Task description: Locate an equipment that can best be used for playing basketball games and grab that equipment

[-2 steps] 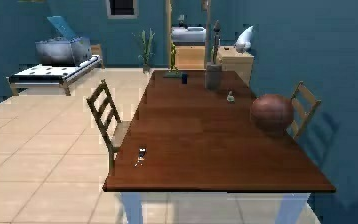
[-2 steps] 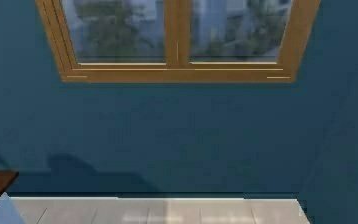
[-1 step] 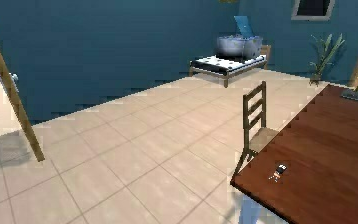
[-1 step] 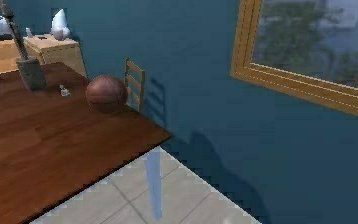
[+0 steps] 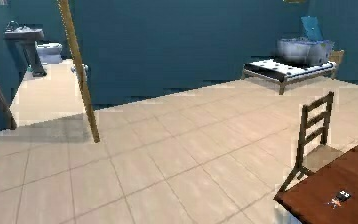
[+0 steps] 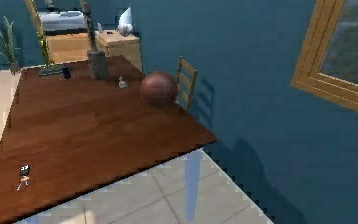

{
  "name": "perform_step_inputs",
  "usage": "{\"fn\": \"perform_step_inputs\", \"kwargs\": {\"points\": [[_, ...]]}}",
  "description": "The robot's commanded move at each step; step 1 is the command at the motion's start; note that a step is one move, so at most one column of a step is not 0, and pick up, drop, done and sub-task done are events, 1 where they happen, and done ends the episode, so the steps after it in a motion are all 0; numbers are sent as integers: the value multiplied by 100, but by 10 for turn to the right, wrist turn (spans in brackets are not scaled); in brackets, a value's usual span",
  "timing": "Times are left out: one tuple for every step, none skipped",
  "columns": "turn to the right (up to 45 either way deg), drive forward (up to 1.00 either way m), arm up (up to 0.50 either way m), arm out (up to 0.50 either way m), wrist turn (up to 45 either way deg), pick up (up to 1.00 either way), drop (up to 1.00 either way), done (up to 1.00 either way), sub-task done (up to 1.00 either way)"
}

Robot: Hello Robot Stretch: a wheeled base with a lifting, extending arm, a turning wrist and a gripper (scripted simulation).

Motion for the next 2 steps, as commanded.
{"fn": "perform_step_inputs", "kwargs": {"points": [[450,0,0,0,0,0,0,0,0],[450,0,0,0,0,0,0,0,0]]}}
